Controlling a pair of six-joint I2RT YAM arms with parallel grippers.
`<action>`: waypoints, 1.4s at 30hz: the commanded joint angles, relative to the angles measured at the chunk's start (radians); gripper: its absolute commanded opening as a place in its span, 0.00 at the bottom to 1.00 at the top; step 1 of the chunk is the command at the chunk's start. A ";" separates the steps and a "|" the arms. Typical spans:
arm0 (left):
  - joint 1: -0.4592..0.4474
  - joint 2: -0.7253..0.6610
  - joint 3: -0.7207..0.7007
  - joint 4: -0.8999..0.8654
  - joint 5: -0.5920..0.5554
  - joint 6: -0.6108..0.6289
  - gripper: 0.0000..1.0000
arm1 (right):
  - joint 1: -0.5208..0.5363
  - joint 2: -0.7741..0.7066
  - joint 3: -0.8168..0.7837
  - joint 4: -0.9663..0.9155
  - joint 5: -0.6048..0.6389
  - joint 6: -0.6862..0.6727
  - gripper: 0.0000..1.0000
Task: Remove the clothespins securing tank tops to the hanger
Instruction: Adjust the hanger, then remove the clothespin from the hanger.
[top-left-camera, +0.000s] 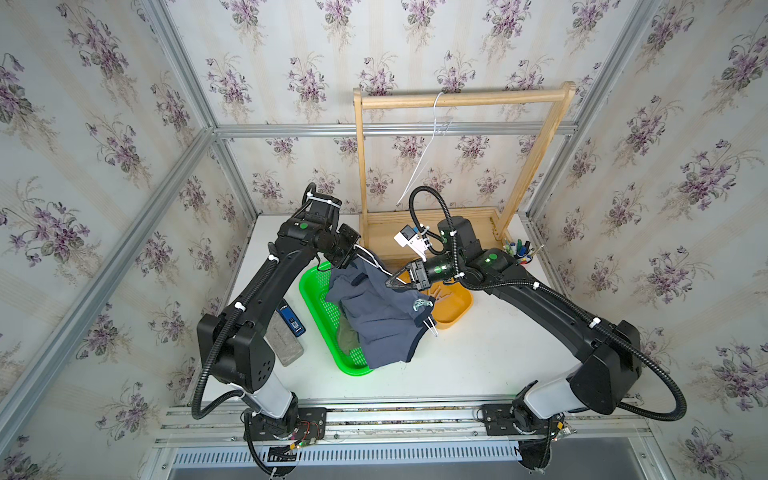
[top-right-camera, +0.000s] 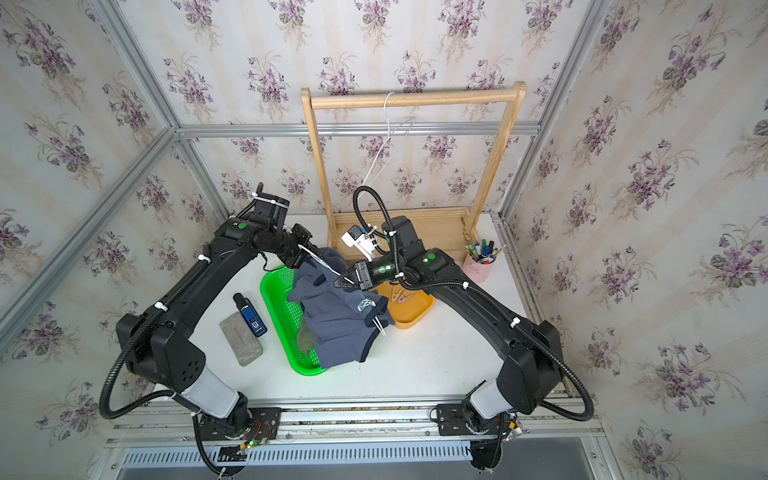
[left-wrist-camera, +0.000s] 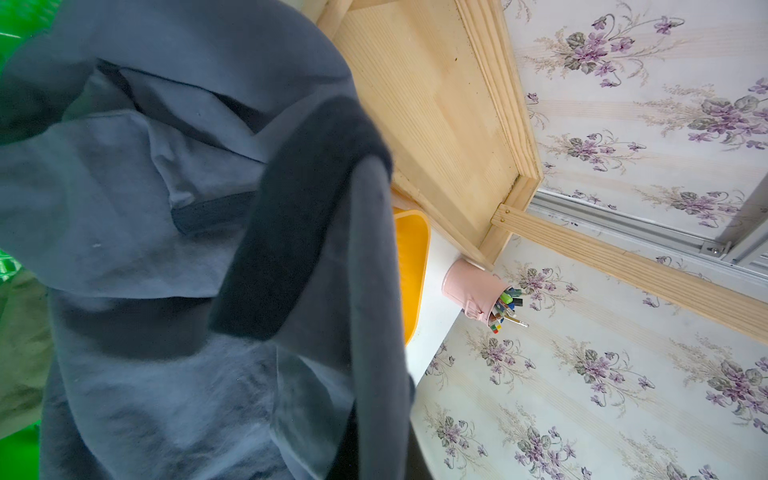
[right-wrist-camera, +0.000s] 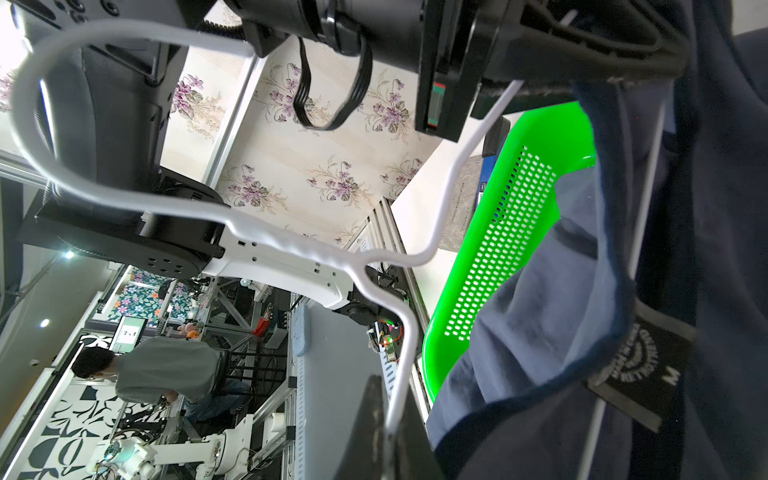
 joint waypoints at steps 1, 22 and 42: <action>0.003 0.000 -0.002 -0.018 0.022 0.008 0.01 | -0.003 0.002 0.010 -0.029 0.046 -0.041 0.09; 0.118 -0.015 0.021 -0.070 0.021 -0.012 0.00 | -0.003 -0.160 0.066 -0.475 0.318 -0.207 0.65; 0.128 -0.022 0.049 -0.126 -0.101 -0.017 0.00 | 0.196 0.008 0.314 -0.728 0.586 -0.203 0.70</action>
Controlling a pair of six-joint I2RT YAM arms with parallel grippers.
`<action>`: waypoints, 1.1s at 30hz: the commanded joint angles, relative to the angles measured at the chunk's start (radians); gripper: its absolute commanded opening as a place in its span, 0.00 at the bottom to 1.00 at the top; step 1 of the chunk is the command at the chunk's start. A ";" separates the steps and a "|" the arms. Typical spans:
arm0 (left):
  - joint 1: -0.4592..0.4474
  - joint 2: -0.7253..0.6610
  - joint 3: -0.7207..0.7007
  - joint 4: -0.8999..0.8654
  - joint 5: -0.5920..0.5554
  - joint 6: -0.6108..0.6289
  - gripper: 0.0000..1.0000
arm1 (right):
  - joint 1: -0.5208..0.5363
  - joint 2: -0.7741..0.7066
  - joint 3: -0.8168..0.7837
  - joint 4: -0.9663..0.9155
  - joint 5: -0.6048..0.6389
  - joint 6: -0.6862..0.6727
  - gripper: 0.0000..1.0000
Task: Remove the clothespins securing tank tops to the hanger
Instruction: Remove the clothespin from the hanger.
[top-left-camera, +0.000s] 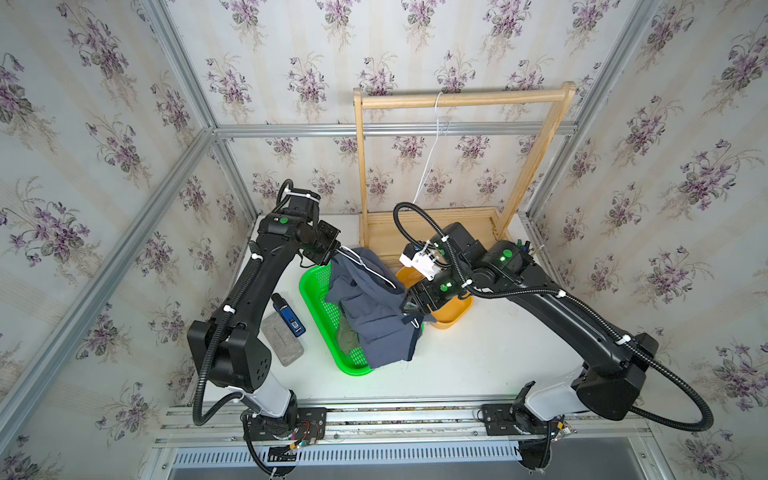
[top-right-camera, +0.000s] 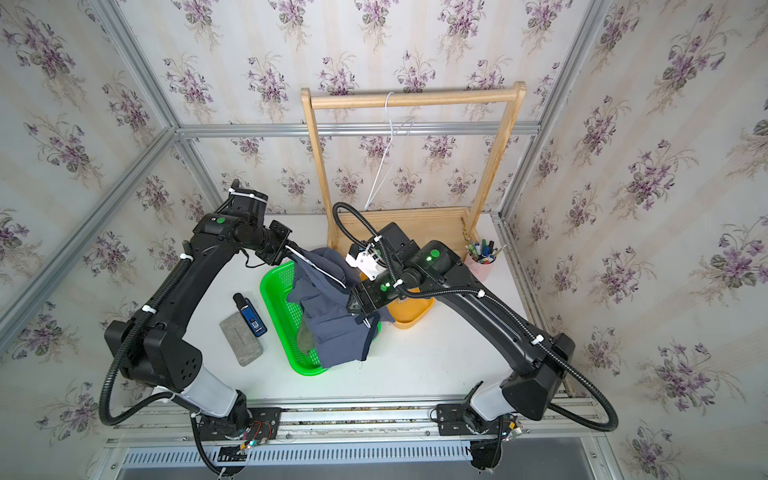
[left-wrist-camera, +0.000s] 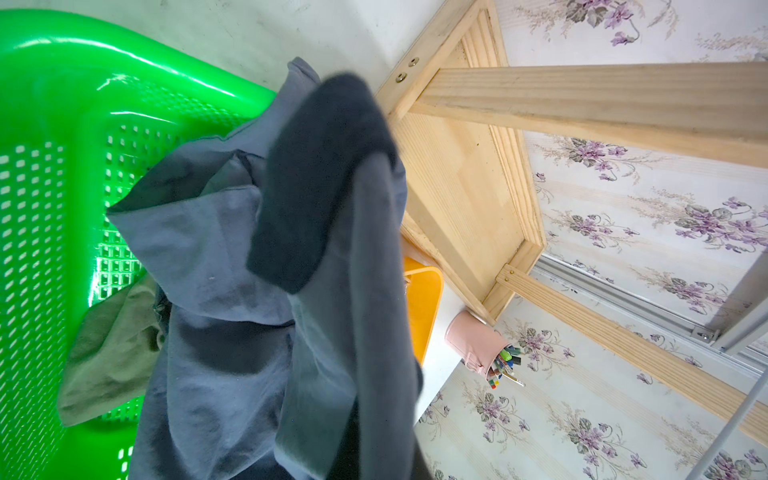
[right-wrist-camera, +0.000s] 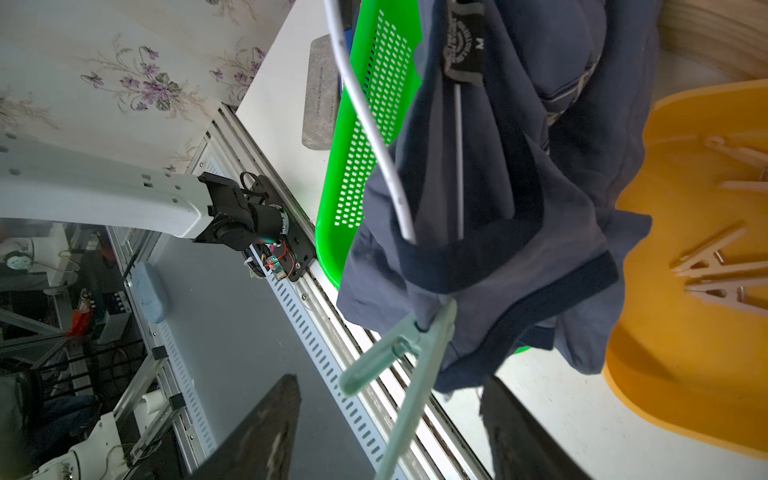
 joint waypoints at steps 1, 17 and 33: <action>0.003 -0.008 0.003 -0.021 -0.032 -0.014 0.00 | 0.020 0.022 0.030 -0.034 0.045 0.001 0.70; 0.010 -0.017 -0.007 -0.020 -0.031 -0.015 0.00 | 0.064 0.059 0.028 -0.082 0.181 -0.001 0.48; 0.017 -0.024 -0.023 -0.020 -0.033 -0.008 0.00 | 0.066 0.027 0.051 -0.091 0.218 -0.007 0.12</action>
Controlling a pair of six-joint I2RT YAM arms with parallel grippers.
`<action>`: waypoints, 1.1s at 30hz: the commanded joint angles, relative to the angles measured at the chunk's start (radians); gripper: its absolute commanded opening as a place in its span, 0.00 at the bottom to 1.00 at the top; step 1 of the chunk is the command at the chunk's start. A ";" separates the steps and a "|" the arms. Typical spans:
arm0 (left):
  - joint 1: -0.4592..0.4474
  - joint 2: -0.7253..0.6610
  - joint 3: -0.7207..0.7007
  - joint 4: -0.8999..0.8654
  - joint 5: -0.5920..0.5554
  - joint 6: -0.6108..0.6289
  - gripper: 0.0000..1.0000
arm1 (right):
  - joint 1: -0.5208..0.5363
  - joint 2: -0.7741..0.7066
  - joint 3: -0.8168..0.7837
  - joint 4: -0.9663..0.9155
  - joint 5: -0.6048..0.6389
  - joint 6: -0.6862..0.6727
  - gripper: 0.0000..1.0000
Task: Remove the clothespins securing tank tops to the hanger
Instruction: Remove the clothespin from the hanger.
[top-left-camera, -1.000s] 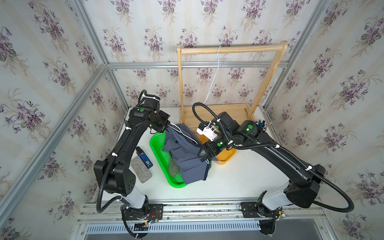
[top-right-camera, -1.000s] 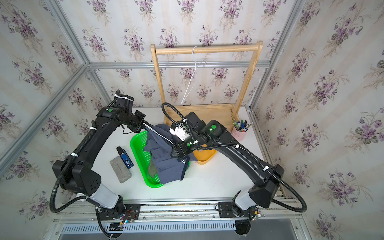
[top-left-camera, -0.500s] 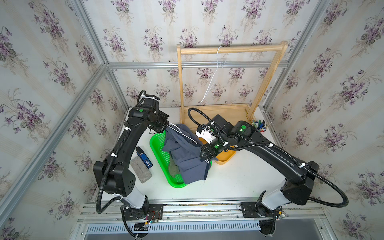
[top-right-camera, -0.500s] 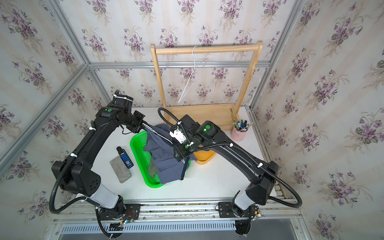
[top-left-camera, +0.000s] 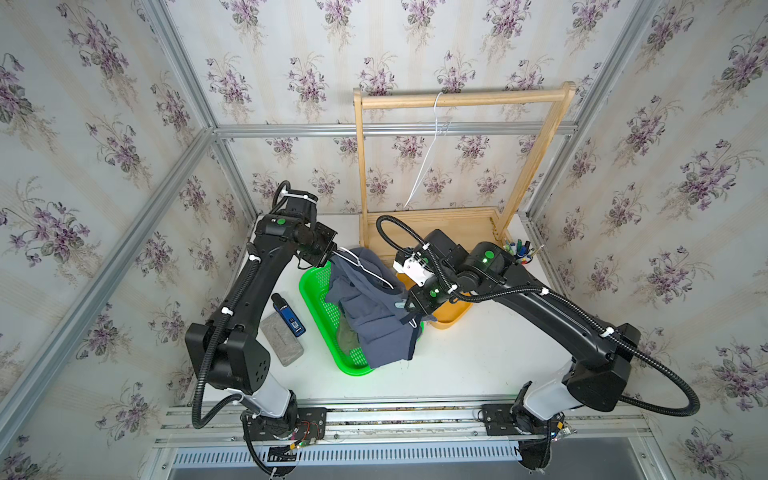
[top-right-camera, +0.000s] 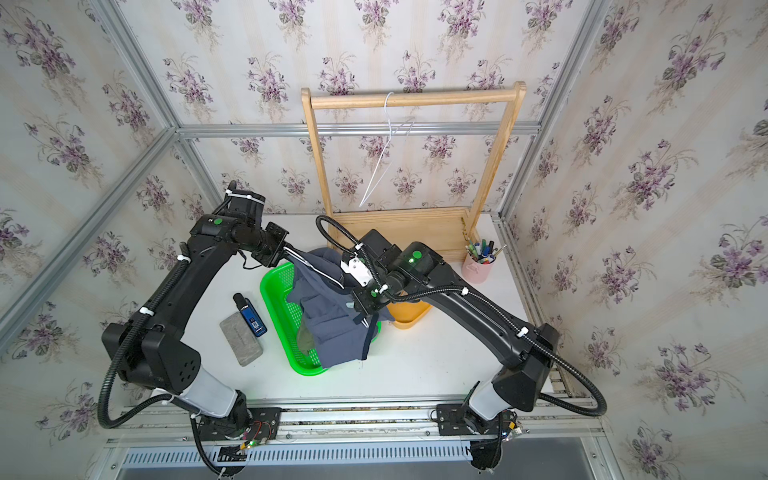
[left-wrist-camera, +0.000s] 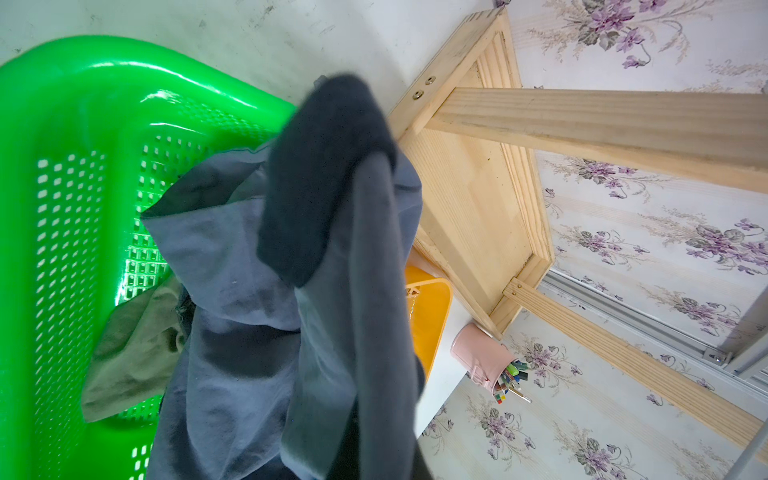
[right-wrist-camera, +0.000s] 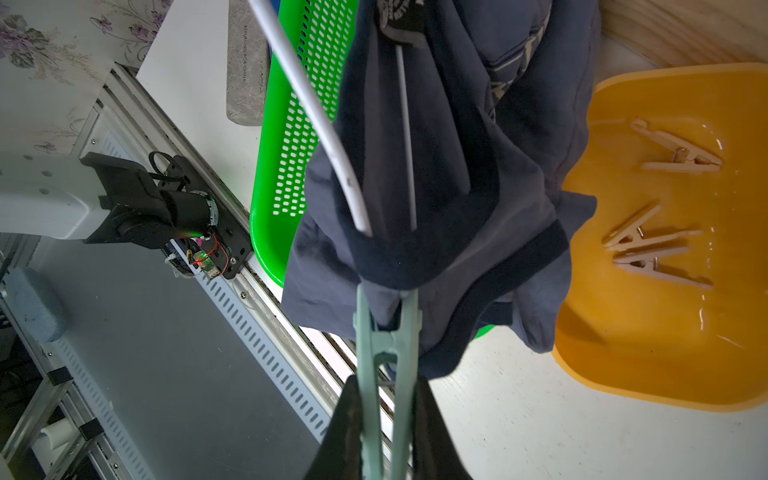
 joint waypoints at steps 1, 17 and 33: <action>0.003 -0.007 -0.008 -0.002 -0.010 -0.006 0.00 | -0.001 -0.021 0.022 -0.033 0.019 -0.013 0.12; 0.037 -0.037 -0.033 -0.032 0.000 0.039 0.00 | -0.378 -0.076 -0.267 0.135 -0.039 0.032 0.13; 0.035 -0.050 -0.049 -0.054 0.014 0.057 0.00 | -0.477 0.063 -0.051 0.133 -0.007 0.029 1.00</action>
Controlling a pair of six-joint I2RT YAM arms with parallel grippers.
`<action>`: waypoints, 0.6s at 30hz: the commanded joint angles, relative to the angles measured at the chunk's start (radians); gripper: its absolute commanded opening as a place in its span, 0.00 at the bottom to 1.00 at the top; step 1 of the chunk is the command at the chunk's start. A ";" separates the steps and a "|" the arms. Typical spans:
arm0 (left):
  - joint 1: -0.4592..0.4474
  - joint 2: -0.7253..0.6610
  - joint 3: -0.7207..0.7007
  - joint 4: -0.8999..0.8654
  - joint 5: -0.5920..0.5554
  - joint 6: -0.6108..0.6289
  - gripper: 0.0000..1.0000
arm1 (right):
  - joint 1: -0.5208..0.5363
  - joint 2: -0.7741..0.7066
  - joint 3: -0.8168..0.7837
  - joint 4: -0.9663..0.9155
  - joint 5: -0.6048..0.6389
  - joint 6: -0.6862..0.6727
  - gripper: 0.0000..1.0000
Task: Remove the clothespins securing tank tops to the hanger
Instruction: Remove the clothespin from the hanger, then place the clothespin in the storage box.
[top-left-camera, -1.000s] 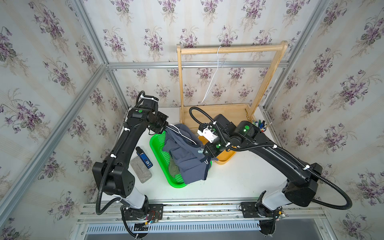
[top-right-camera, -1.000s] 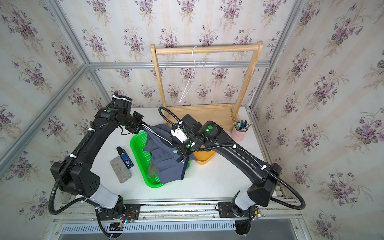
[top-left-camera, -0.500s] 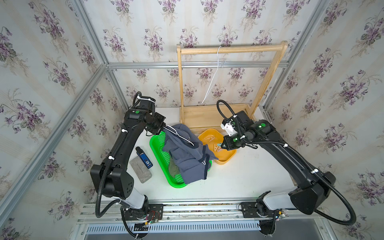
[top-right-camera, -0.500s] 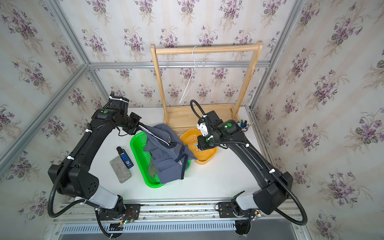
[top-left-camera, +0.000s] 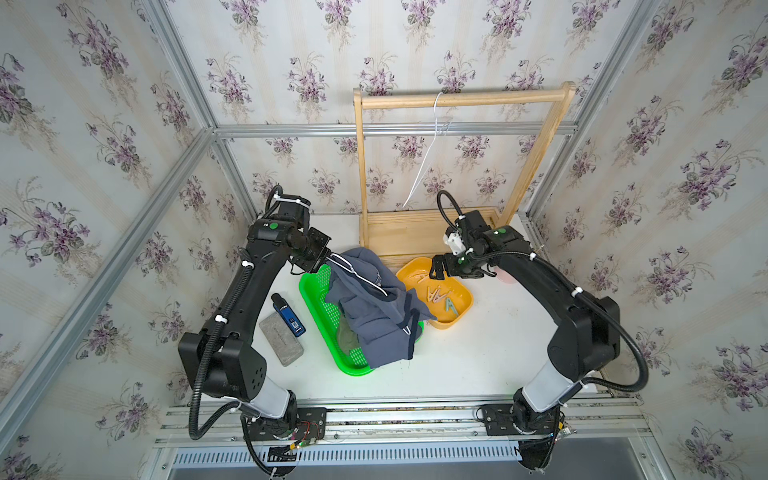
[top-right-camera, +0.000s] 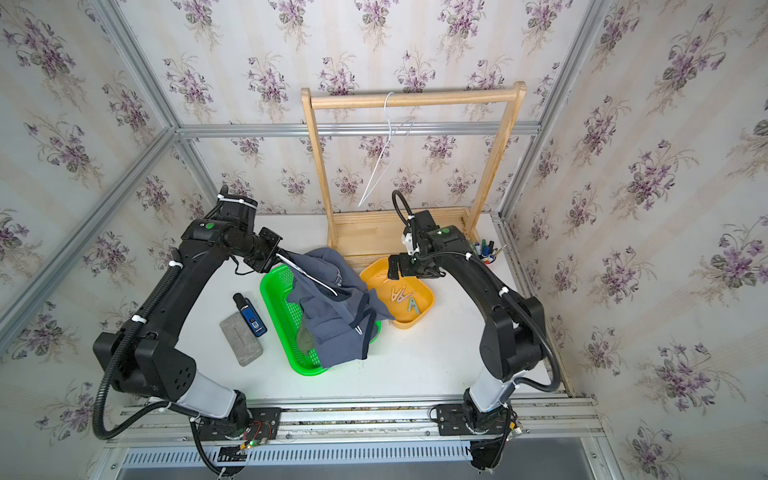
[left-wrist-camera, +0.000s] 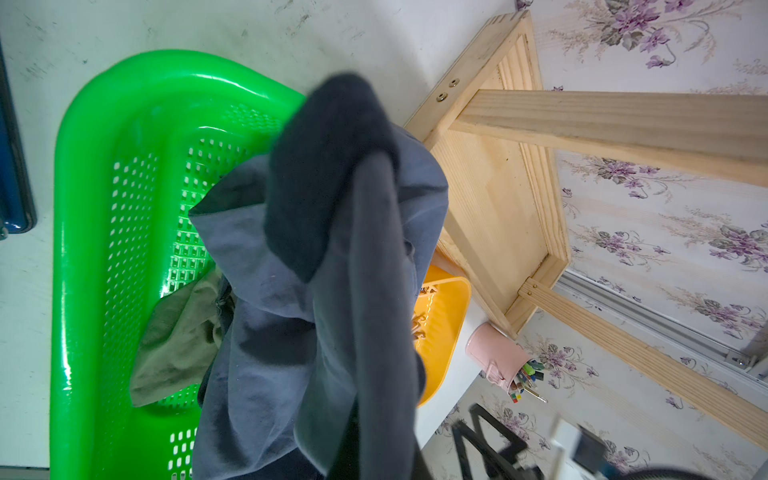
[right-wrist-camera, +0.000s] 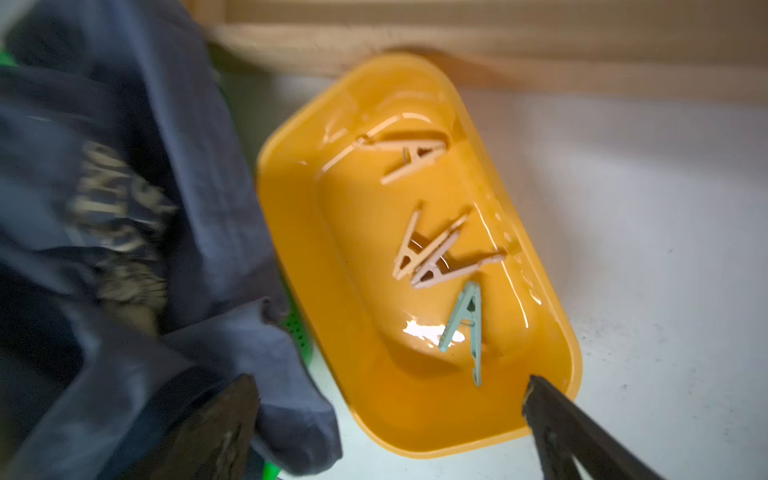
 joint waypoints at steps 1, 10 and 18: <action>-0.001 0.000 -0.002 -0.016 0.006 0.009 0.00 | 0.016 -0.049 0.112 -0.095 -0.026 -0.002 0.99; -0.001 0.030 0.018 -0.018 0.022 0.017 0.00 | 0.376 0.146 0.627 -0.175 -0.204 0.001 0.86; 0.002 0.045 0.028 -0.016 0.052 0.022 0.00 | 0.516 0.360 0.859 -0.220 -0.236 -0.024 0.76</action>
